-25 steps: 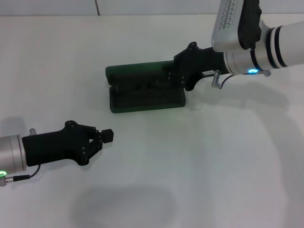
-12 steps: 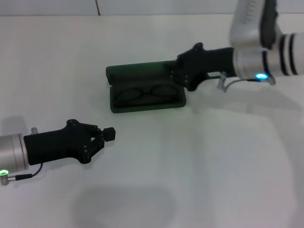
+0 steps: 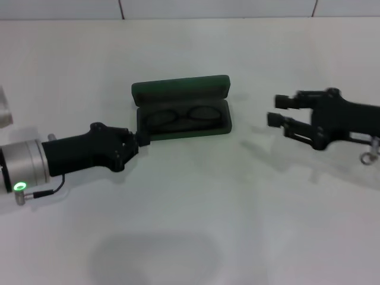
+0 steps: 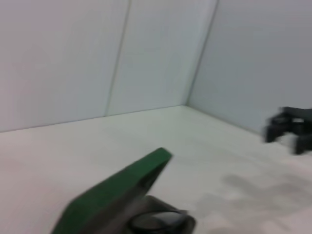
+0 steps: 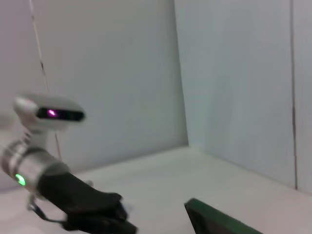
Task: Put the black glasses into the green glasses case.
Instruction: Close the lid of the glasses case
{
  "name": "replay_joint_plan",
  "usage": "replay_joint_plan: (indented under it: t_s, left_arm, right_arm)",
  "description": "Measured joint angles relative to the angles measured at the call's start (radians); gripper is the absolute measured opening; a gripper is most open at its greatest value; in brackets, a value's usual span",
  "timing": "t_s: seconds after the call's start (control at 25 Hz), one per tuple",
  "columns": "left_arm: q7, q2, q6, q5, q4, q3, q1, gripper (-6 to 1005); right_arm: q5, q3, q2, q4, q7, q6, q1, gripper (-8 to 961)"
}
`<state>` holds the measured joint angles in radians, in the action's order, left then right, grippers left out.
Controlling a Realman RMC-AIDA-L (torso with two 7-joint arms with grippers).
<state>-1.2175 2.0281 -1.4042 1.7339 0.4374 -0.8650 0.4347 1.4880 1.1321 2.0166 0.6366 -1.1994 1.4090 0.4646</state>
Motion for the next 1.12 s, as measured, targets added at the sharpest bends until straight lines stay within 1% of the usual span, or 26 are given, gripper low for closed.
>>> replay_joint_plan:
  t_s: [0.08, 0.16, 0.28, 0.44, 0.6, 0.72, 1.04, 1.12]
  left_arm:
    - [-0.020, 0.000, 0.035, 0.000, 0.002, 0.000, 0.010, 68]
    - [-0.025, 0.000, 0.044, 0.000, 0.003, 0.000, 0.012, 68]
    - [-0.036, -0.001, 0.089, 0.004, 0.004, -0.001, 0.026, 69]
    - [-0.042, 0.001, 0.132, 0.008, -0.001, -0.003, 0.037, 70]
    - [-0.044, 0.009, 0.151, 0.008, -0.004, -0.004, 0.058, 71]
    - [-0.045, 0.019, 0.189, 0.009, -0.013, -0.007, 0.076, 71]
    - [-0.045, 0.049, 0.335, 0.003, -0.025, -0.004, 0.107, 73]
    - [-0.048, 0.052, 0.369, 0.003, -0.025, -0.005, 0.110, 74]
  right_arm:
    - [-0.016, -0.039, -0.002, -0.041, 0.043, 0.053, -0.023, 240]
    - [-0.017, -0.059, -0.002, -0.068, 0.062, 0.077, -0.037, 306]
    - [-0.017, -0.064, -0.001, -0.103, 0.107, 0.094, -0.052, 446]
    - [-0.014, -0.058, 0.002, -0.174, 0.236, 0.134, -0.057, 616]
    - [-0.010, -0.058, 0.001, -0.217, 0.285, 0.163, -0.059, 769]
    - [-0.003, -0.055, 0.002, -0.223, 0.287, 0.164, -0.060, 876]
    - [-0.001, -0.035, 0.006, -0.224, 0.288, 0.164, -0.059, 876]
    - [-0.001, -0.030, 0.006, -0.225, 0.289, 0.163, -0.058, 876]
